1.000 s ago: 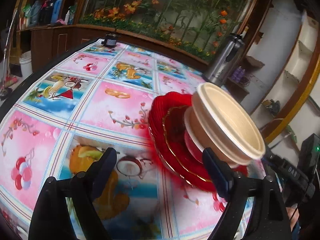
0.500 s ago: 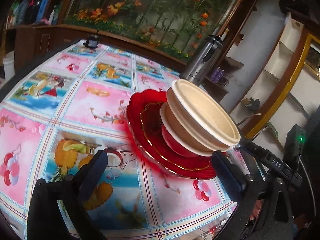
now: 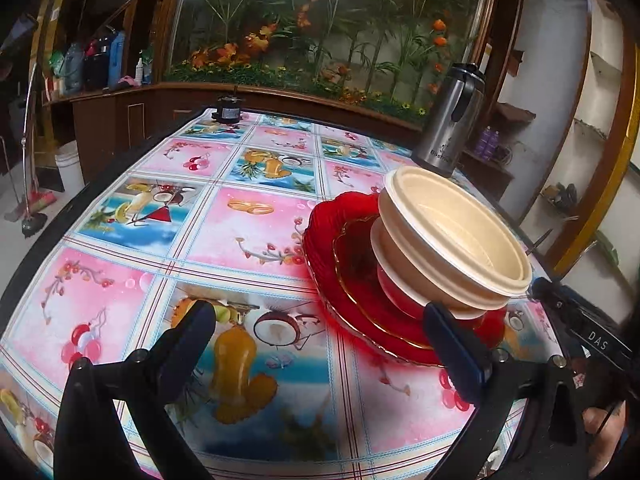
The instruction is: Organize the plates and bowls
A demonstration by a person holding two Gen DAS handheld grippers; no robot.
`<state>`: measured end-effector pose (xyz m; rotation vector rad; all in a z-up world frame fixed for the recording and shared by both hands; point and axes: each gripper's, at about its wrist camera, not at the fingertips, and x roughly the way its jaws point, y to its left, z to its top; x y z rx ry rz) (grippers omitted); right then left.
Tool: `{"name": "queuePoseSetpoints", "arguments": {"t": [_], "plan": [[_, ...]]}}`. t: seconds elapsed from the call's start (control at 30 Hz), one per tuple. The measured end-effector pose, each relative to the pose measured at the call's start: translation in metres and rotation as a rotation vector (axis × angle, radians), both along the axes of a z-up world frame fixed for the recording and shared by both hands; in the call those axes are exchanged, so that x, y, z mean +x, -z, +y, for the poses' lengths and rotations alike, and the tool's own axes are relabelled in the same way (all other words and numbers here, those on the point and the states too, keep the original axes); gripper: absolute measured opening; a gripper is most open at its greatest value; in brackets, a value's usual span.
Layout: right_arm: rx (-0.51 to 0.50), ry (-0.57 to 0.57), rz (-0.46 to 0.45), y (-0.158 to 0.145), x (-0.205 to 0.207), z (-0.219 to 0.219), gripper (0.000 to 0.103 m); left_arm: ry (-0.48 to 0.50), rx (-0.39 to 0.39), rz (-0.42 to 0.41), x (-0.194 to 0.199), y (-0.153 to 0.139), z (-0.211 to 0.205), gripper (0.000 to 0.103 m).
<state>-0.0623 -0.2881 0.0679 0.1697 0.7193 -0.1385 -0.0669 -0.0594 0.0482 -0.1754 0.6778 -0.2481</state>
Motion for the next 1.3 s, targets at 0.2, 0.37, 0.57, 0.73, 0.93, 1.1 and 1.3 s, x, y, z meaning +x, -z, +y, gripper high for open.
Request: {"name": "queuePoseSetpoints", "arguments": {"t": [0.2,0.37,0.57,0.73,0.93,1.1,1.3], "plan": [[-0.055,0.000,-0.035,-0.005,-0.005,0.007,0.096,-0.095,0.061,-0.057,-0.004,-0.007,0.001,0.103],[-0.071,0.000,-0.068,-0.009,-0.009,0.008,0.097,-0.076,0.057,-0.151,-0.016,-0.013,0.005,0.103],[-0.072,0.008,-0.121,-0.015,-0.019,0.003,0.101,-0.038,-0.093,-0.106,-0.007,-0.008,0.026,0.103],[-0.065,0.013,-0.136,-0.017,-0.021,-0.001,0.102,-0.021,-0.059,-0.098,-0.008,-0.011,0.016,0.103],[-0.061,0.019,-0.151,-0.019,-0.026,-0.005,0.102,-0.076,0.160,-0.064,-0.008,-0.011,-0.010,0.103],[-0.061,0.017,-0.155,-0.021,-0.029,-0.006,0.102,-0.101,0.219,-0.095,-0.010,-0.013,-0.017,0.103],[-0.050,0.015,-0.161,-0.021,-0.031,-0.008,0.102,-0.138,0.377,-0.114,-0.014,-0.011,-0.038,0.103]]}}
